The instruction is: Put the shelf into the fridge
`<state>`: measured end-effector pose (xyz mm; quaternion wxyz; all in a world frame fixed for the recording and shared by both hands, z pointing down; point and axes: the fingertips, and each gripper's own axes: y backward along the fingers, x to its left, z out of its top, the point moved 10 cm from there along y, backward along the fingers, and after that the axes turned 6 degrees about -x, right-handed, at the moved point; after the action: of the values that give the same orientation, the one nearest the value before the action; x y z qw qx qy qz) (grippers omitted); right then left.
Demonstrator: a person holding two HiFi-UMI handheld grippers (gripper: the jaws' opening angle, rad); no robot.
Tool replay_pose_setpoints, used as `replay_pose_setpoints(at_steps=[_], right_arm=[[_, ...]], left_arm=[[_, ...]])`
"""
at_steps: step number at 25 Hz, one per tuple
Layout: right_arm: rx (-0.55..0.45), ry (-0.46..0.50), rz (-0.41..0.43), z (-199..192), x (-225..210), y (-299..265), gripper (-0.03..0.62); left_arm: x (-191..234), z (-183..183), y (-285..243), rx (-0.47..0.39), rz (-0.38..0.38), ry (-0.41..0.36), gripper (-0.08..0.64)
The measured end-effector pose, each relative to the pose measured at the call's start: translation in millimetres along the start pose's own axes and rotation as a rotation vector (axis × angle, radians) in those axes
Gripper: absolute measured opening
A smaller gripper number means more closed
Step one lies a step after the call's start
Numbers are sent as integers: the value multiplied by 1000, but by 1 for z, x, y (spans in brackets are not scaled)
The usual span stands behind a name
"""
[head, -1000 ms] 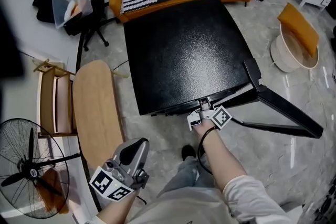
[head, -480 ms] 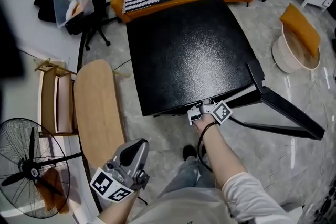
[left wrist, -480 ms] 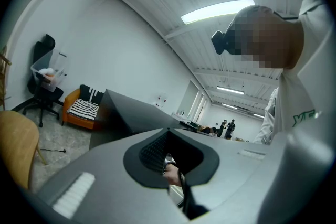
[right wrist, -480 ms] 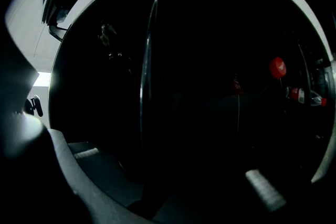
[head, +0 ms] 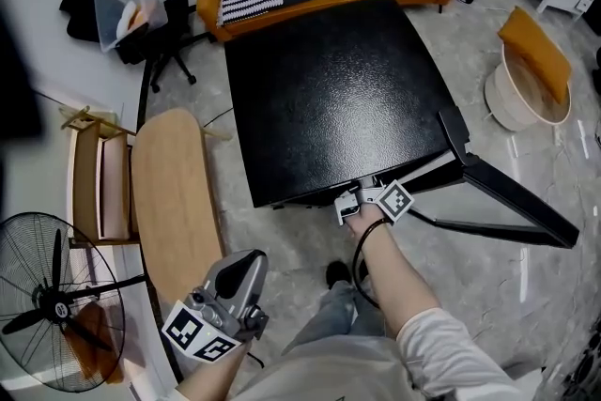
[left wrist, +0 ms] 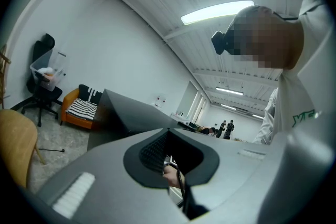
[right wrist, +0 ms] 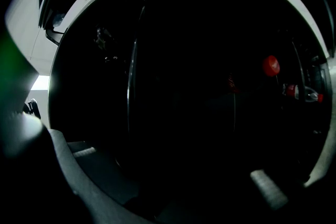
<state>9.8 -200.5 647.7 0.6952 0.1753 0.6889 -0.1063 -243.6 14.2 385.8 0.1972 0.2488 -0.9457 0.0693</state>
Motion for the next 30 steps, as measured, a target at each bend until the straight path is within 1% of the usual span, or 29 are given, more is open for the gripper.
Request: replay_pose_setpoints(at_steps=[2, 8, 13, 16, 18, 19, 25, 30], right_arm=[[4, -4, -8, 1, -4, 3, 101], [16, -17, 15, 2, -2, 18, 101], [33, -14, 10, 2, -1, 45, 101], [37, 1, 31, 2, 3, 47, 92], [33, 11, 38, 1, 7, 46, 43], [29, 20, 34, 2, 7, 46, 37], [-7, 18, 7, -1, 5, 41, 32], [-13, 24, 7, 0, 3, 26, 32]], left_arm=[[0, 0, 0, 0, -1, -1, -3], [0, -2, -1, 2, -8, 8, -3], [-1, -3, -2, 1, -15, 15, -3], [0, -2, -3, 1, -20, 17, -3], [-1, -2, -4, 0, -23, 15, -3], [-1, -2, -4, 0, -23, 14, -3], [-1, -1, -1, 0, -16, 9, -4], [-2, 0, 1, -1, -14, 6, -3]])
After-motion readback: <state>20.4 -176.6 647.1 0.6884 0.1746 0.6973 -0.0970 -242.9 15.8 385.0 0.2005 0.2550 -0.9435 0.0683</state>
